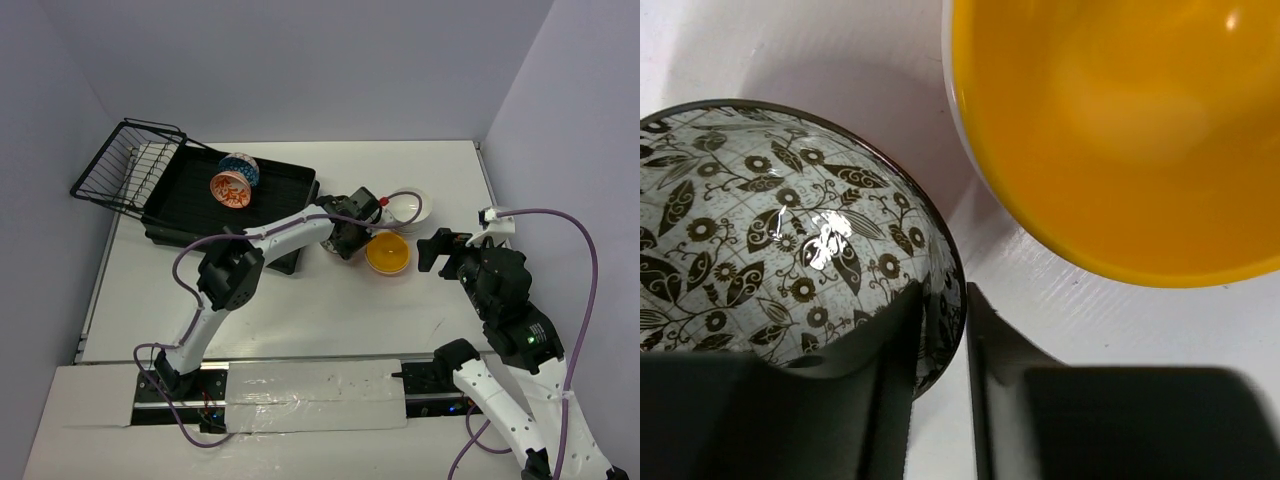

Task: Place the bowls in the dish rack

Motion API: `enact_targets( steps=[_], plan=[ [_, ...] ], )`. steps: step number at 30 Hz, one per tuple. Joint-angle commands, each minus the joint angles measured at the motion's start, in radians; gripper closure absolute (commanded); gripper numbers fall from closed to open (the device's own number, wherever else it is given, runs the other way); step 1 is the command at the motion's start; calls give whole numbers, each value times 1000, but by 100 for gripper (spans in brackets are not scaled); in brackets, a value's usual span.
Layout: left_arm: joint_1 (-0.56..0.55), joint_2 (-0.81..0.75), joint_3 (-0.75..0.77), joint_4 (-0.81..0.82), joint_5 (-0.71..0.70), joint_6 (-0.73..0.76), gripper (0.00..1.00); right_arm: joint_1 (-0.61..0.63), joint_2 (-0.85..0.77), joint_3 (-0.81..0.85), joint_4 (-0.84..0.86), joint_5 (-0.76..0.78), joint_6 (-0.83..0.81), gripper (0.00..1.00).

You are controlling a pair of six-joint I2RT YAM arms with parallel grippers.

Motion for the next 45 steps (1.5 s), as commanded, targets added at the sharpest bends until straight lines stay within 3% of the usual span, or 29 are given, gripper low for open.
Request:
enact_targets(
  steps=[1,7,13,16,22,29,37,45],
  plan=[
    [-3,-12,48,8,-7,19,77,8,-13,5,2,9,1,2],
    [0,-77,70,6,-35,8,99,8,-10,2,15,3,-4,2],
    [31,-215,64,63,26,-73,100,6,-9,-4,35,-5,-10,2],
    [84,-323,16,150,106,-204,100,8,-4,-6,44,-12,-13,2],
    [236,-576,-227,442,198,-482,100,6,-1,-24,71,-23,-18,2],
    [459,-853,-692,877,272,-847,100,8,8,-41,94,-39,-18,2],
    [594,-1058,-1063,1169,95,-1139,100,8,11,-55,104,-48,-21,2],
    [680,-1131,-1246,1382,-40,-1277,100,8,33,-50,109,-55,-31,2]
  ],
)
